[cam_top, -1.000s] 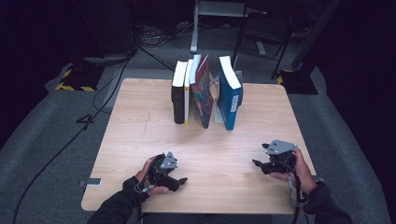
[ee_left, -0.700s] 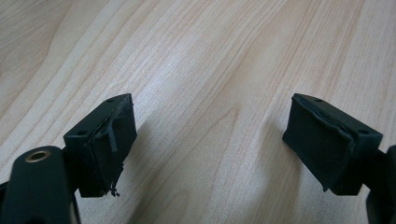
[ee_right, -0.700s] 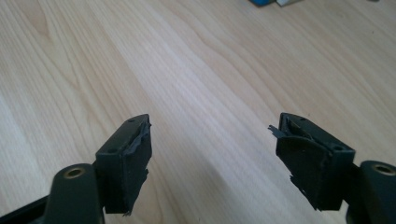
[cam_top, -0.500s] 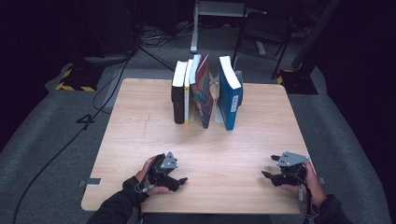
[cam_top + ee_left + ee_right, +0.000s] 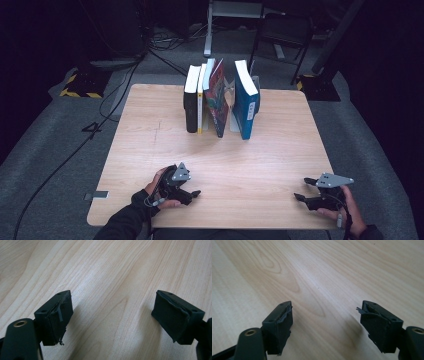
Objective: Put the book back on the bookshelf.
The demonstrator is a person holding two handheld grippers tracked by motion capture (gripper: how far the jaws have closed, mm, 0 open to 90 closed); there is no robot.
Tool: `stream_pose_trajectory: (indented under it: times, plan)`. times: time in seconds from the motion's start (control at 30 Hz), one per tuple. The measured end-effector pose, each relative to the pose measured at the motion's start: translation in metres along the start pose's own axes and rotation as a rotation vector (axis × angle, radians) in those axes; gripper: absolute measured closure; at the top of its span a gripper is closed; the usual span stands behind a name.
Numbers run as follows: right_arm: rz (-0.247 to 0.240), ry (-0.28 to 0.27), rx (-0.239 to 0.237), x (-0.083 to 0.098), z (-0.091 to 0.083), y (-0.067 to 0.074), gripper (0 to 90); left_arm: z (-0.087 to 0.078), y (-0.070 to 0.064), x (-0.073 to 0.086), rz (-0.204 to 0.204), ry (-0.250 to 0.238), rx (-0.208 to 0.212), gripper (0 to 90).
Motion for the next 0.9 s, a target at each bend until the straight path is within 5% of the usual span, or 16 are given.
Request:
stream_pose_trajectory:
  times: [0.1,0.9]
  plan:
    - [0.023,-0.034,-0.012,0.0058,-0.0046,-0.0004,25.5,-0.0003,-0.0001,0.0002,-0.002,0.001,-0.003,16.6]
    - [0.028,-0.027,0.004,0.0069,-0.0050,-0.0014,20.9,-0.0008,-0.0003,0.0006,-0.002,0.000,-0.006,16.8]
Point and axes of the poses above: each handheld gripper's, and its own axes: z roughly forward along the jaws, x roughly out of its underside, y roughly to its left, the point moved 5 cm from there along z, roughly forward along the jaws, and after that the axes turned 14 degrees about -y, right-handed, at the moved point
